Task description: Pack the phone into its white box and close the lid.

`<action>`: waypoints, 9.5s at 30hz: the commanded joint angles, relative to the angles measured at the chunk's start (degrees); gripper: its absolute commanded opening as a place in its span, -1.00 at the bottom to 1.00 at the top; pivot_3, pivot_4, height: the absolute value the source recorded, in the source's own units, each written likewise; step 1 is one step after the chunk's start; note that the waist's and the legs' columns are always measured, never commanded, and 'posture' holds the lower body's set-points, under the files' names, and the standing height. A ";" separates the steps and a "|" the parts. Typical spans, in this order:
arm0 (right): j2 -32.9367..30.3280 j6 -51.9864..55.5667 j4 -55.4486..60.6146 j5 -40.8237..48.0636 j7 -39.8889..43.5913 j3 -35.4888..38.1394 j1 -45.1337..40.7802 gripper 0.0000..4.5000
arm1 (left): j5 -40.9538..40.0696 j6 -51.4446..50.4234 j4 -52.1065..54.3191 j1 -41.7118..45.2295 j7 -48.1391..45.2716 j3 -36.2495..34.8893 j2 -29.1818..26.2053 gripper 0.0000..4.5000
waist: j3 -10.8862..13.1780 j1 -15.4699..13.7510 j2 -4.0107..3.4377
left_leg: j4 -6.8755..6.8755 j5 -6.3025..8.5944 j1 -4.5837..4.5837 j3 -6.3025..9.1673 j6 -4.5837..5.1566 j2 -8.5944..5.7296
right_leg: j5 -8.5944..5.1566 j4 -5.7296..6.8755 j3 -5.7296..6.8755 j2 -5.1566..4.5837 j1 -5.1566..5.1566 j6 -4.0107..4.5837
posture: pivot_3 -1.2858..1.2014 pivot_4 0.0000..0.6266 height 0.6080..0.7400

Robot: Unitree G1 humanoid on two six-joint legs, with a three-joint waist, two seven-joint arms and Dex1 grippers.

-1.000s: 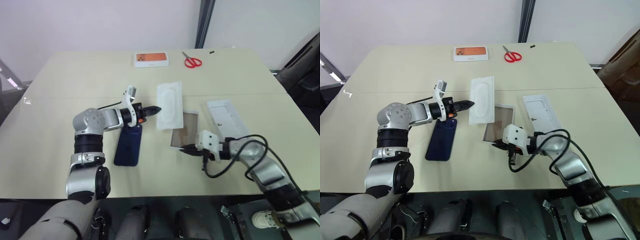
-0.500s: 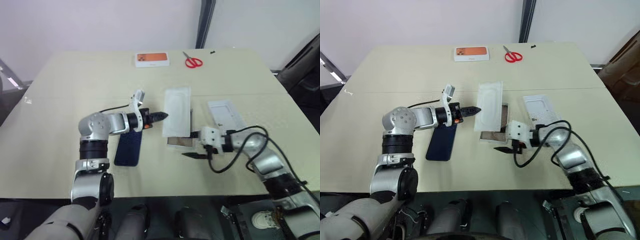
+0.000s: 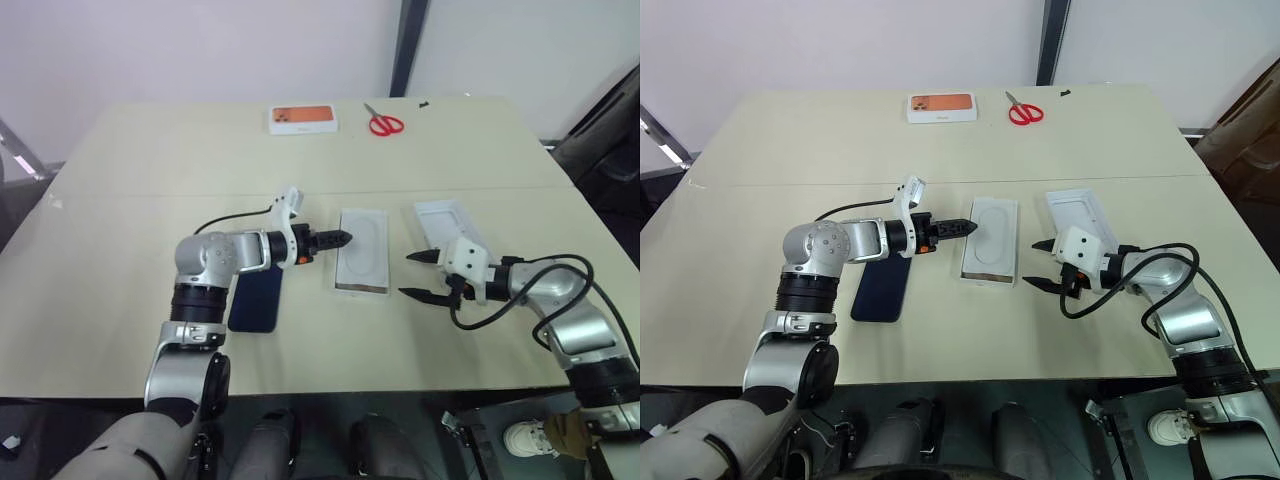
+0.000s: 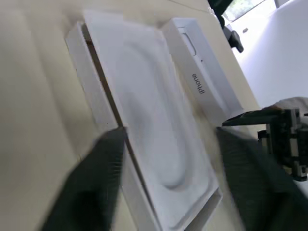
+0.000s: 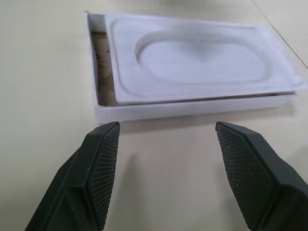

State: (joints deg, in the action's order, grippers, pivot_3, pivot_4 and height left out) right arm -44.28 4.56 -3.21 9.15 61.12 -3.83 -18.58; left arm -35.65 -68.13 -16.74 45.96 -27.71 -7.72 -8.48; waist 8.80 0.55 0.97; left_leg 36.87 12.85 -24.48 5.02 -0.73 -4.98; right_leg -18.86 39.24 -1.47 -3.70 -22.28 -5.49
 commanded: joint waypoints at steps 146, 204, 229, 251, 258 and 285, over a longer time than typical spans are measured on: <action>29.43 12.67 -4.75 -15.30 -9.13 -26.76 -20.60 -0.51 | -4.52 1.30 7.21 -25.26 -30.24 -2.42 -35.54 1.00 | 0.03 0.42 -0.08 | -0.63 -0.08 0.10 0.06 -0.12 -0.03 | 0.01 0.02 -0.04 -0.03 -0.51 0.03 | 0.03 -0.52 0.91; 34.22 11.23 -11.87 -23.43 -9.60 -26.78 -21.51 -0.99 | -6.22 -15.99 14.36 -13.37 -12.14 -5.53 -18.80 1.00 | -0.37 -0.76 -0.58 | -0.86 0.16 1.19 0.16 0.22 -0.13 | -0.01 -0.25 0.01 -0.11 0.59 0.03 | 0.03 -0.52 0.91; 33.65 10.44 -12.10 -24.30 -9.06 -26.57 -21.37 -0.99 | -9.47 -20.24 17.21 -11.15 -8.92 -9.84 -13.94 1.00 | -0.20 0.56 -0.36 | -1.06 0.06 1.05 0.16 0.04 -0.10 | 0.00 -0.26 -0.02 -0.09 0.35 0.03 | 0.03 -0.52 0.91; 33.22 9.94 -12.72 -24.52 -9.58 -25.97 -21.52 -0.99 | -9.15 -13.32 12.88 -19.14 -9.76 -11.08 -18.45 1.00 | -0.11 0.63 -0.24 | -1.37 -0.17 1.02 0.14 -0.34 -0.05 | 0.00 -0.24 -0.07 -0.05 0.10 0.05 | 0.03 -0.52 0.91; 33.23 10.15 -12.15 -24.52 -9.53 -26.11 -21.22 -0.99 | -12.94 -14.85 12.67 -20.35 -8.17 -16.43 -16.78 1.00 | -0.10 0.69 -0.23 | -1.39 -0.17 1.02 0.13 -0.33 -0.05 | 0.00 -0.24 -0.08 -0.05 0.08 0.05 | 0.03 -0.52 0.91; 33.26 8.96 -12.95 -24.80 -9.80 -26.59 -21.33 -1.00 | -18.48 -20.24 14.93 -24.01 -2.05 -24.17 -14.35 0.89 | -0.10 0.64 -0.22 | -1.43 -0.17 1.02 0.14 -0.34 -0.04 | 0.00 -0.25 -0.07 -0.05 0.07 0.05 | 0.03 -0.52 0.91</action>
State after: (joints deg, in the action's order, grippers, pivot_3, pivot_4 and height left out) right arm -11.32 13.73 -15.83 -15.51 51.09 -29.36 -39.81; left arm -52.77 -88.35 -3.21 22.13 -30.13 -30.45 -23.33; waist 8.70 1.18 0.76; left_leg 35.44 12.67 -23.46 5.15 -1.07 -5.02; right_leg -18.86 38.99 -1.54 -3.75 -22.21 -5.44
